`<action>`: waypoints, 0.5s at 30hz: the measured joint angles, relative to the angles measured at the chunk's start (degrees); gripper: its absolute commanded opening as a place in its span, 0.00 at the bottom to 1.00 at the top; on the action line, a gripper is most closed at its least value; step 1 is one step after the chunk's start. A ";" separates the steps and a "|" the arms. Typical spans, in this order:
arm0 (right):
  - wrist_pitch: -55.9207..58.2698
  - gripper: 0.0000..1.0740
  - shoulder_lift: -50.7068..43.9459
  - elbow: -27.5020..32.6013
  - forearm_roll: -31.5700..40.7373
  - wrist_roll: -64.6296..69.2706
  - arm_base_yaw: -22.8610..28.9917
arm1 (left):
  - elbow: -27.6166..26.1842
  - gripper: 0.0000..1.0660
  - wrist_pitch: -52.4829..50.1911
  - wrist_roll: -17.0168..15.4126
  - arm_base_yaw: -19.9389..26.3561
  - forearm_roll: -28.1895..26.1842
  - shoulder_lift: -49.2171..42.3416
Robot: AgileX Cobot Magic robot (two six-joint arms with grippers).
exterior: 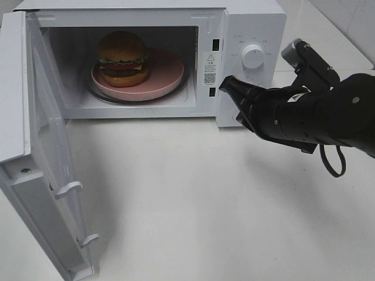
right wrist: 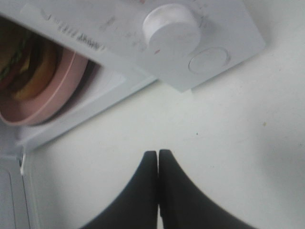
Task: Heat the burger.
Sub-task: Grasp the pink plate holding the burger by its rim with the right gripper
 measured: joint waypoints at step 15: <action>36.04 0.01 -3.09 -7.96 -17.25 -21.77 0.00 | 0.00 0.94 0.00 0.00 0.00 0.00 0.00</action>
